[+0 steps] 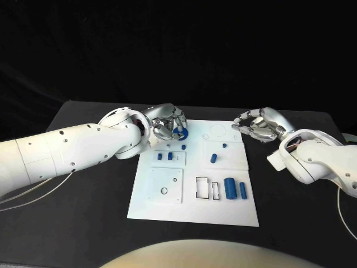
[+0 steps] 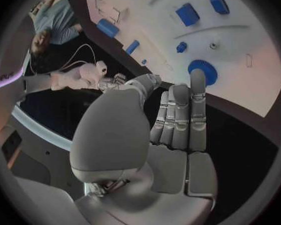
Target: Assemble the parts on the task board
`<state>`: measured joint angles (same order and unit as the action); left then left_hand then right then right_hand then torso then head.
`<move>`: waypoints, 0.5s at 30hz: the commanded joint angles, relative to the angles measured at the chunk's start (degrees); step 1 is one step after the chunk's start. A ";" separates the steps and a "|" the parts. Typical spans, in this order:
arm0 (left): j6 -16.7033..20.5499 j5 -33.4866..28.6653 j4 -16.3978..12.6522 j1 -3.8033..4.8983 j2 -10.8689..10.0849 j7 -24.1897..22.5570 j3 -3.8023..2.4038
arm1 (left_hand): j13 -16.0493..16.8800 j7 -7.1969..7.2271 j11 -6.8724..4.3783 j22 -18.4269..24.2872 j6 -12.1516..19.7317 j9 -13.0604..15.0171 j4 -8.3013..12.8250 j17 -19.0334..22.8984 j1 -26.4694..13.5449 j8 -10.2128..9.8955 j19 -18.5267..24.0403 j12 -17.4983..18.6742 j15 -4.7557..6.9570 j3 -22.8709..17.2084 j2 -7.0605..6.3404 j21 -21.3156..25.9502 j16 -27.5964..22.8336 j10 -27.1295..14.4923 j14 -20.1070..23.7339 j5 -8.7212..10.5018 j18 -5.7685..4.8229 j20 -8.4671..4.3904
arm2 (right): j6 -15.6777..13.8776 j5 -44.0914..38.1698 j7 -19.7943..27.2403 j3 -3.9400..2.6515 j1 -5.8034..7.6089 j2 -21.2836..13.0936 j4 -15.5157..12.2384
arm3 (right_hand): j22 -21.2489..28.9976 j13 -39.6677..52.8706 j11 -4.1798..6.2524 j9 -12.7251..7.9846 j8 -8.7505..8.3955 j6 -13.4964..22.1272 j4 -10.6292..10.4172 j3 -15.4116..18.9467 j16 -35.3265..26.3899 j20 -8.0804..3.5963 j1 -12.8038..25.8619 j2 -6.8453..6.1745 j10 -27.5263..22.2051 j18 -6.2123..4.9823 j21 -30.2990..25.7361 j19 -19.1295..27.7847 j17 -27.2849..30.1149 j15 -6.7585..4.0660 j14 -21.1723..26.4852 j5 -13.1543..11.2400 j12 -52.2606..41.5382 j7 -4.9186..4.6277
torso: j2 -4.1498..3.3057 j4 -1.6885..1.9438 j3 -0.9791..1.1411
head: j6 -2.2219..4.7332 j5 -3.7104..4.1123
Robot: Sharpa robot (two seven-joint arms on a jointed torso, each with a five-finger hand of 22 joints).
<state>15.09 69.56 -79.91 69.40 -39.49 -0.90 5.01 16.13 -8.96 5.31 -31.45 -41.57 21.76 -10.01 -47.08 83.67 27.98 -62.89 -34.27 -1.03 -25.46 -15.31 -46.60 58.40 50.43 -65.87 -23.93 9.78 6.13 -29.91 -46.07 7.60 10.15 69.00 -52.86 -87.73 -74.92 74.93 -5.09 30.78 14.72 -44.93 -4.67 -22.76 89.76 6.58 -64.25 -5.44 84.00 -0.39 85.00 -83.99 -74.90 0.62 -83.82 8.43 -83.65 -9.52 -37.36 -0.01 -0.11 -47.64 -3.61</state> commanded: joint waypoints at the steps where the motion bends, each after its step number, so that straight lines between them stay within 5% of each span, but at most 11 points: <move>1: -0.21 14.16 0.75 -0.06 0.91 -4.18 0.31 | -0.93 0.29 -0.25 -1.45 -0.98 -1.13 0.18 -4.68 0.21 -0.78 -0.57 0.37 0.14 0.16 -0.24 -1.98 5.55 0.51 -3.25 0.19 0.73 -0.14 | 0.17 0.02 0.73 0.00 -0.07 0.04 -0.10 | -11.62 9.36 0.57 0.08 0.24 0.49 -0.31 -0.15 0.22 -0.52 -0.44 -0.11 1.66 -0.98 -0.17 -3.55 -15.06 -0.38 -6.17 0.19 0.26 0.01 | -0.03 0.01 0.01 | 0.13 0.08; 7: -3.75 21.51 1.96 -0.17 2.42 -2.94 0.80 | -2.36 0.84 -0.55 -15.96 -1.93 -2.52 -1.16 -13.10 -1.73 -1.73 -7.32 0.73 0.47 1.94 -1.10 -14.00 14.88 0.09 -9.63 0.25 -1.54 -0.09 | 0.22 0.03 0.74 0.00 -0.09 0.08 -0.18 | -11.62 9.36 0.57 0.08 0.24 0.49 -0.31 -0.15 0.22 -0.52 -0.44 -0.11 1.66 -0.98 -0.17 -3.55 -15.06 -0.38 -6.17 0.19 0.26 0.01 | -0.01 -0.02 0.02 | 0.26 0.02; 15: -6.70 23.83 3.19 -0.30 3.83 -1.81 0.93 | -3.57 0.71 -0.29 -20.94 -2.41 -3.01 -1.81 -14.82 -1.87 -2.00 -9.56 2.11 0.34 3.11 -0.98 -18.07 17.17 -1.37 -11.50 0.32 -2.35 0.16 | 0.23 0.01 0.72 0.00 -0.10 0.18 -0.23 | -11.62 9.36 0.57 0.08 0.24 0.49 -0.31 -0.15 0.22 -0.52 -0.44 -0.11 1.66 -0.98 -0.17 -3.55 -15.06 -0.38 -6.17 0.19 0.26 0.01 | -0.07 -0.04 0.02 | 0.31 0.01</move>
<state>11.61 89.59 -76.83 69.12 -35.87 -2.84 5.96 12.62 -8.39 5.02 -52.25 -43.54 18.78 -11.77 -61.85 82.17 26.08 -72.14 -32.28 -0.72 -22.60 -16.29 -64.53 75.29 49.42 -76.90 -23.93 7.94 6.30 -29.91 -45.91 7.78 10.15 68.95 -52.74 -87.86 -74.91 74.92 -5.09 30.78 14.72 -44.93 -4.67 -22.76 89.76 6.58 -64.25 -5.44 84.00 -0.39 85.01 -83.99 -74.95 0.62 -83.82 8.42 -83.65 -9.52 -37.42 -0.03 -0.08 -47.31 -3.61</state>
